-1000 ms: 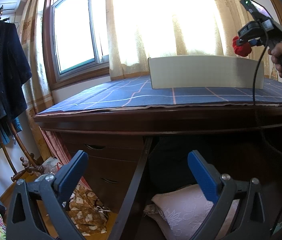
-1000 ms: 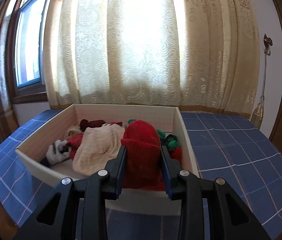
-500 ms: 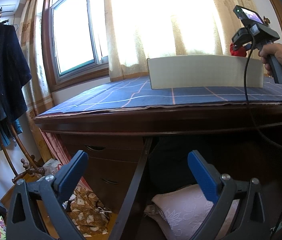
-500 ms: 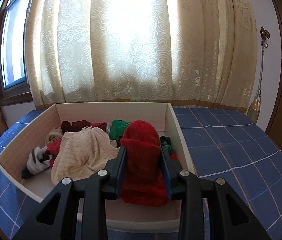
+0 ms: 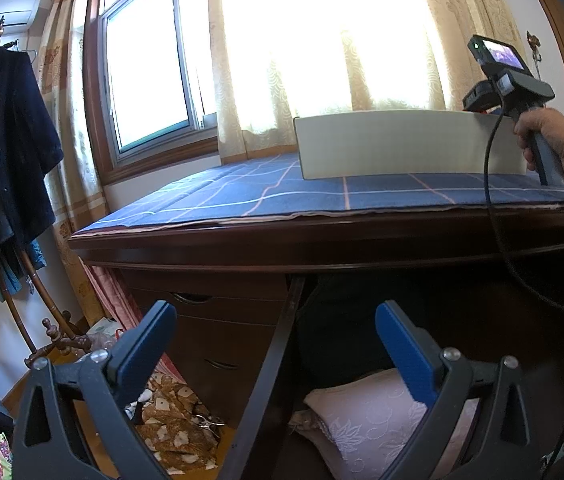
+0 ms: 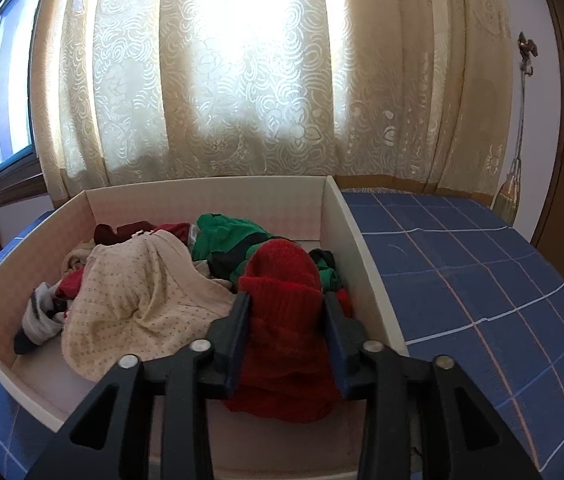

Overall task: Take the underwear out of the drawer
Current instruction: 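Open the right gripper to drop the red sock into the box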

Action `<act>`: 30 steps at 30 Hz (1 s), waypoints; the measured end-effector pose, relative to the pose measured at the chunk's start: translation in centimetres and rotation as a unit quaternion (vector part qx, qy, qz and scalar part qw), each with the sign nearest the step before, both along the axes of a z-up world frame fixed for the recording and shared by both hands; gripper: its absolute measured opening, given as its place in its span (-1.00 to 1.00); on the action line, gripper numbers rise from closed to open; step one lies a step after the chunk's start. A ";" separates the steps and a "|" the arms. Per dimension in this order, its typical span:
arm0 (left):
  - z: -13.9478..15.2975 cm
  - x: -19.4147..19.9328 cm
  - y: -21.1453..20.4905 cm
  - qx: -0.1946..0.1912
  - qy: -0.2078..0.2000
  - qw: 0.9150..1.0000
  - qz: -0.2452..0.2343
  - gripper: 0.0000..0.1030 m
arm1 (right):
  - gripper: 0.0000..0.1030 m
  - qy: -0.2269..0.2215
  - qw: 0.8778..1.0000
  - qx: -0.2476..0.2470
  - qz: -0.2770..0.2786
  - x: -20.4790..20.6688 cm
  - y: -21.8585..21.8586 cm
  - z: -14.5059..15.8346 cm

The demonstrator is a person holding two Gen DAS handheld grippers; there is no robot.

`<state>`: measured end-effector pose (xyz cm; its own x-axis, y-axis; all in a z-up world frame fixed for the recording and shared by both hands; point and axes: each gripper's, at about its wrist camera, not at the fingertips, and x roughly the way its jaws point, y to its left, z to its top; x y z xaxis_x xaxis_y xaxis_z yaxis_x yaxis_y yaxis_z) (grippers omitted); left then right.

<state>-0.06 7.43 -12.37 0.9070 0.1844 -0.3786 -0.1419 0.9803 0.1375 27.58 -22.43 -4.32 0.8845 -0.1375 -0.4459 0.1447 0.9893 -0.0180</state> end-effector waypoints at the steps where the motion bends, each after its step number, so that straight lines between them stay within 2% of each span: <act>1: 0.0 0.0 0.0 0.000 0.000 1.000 0.000 0.97 | -0.09 -0.009 1.000 -0.005 0.000 -0.1 0.0 -0.2; 2: 0.0 0.0 0.0 0.000 0.000 1.000 0.000 0.97 | -0.08 -0.013 1.000 -0.012 0.000 -0.1 0.2 -0.3; 4: 0.0 0.0 0.0 0.001 0.000 1.000 0.000 0.97 | 0.07 -0.016 0.999 -0.028 0.006 -0.1 0.6 -0.5; 12: 0.1 -0.1 0.0 0.002 -0.003 1.000 0.000 0.97 | 0.35 -0.021 0.999 -0.027 0.016 -0.4 1.2 -0.3; 15: 0.1 -0.3 0.0 0.002 -0.005 1.000 -0.001 0.97 | 0.72 -0.046 0.998 -0.032 0.008 -1.3 1.2 -0.1; 16: 0.1 -0.3 0.0 0.002 -0.005 1.000 -0.001 0.97 | 0.76 -0.064 0.998 -0.028 0.005 -2.0 1.1 0.1; 20: 0.0 -0.3 0.1 0.002 -0.007 1.000 -0.001 0.97 | 0.82 -0.107 0.994 -0.014 0.002 -3.6 0.5 0.6; 30: -0.1 -0.4 0.1 0.000 -0.016 1.000 -0.001 0.97 | 0.83 -0.113 0.993 -0.019 -0.002 -3.7 0.8 0.7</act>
<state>-0.50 7.55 -12.44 0.9186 0.1831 -0.3501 -0.1446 0.9805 0.1335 23.92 -21.60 -3.63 0.9606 -0.1542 -0.2313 0.1532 0.9879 -0.0224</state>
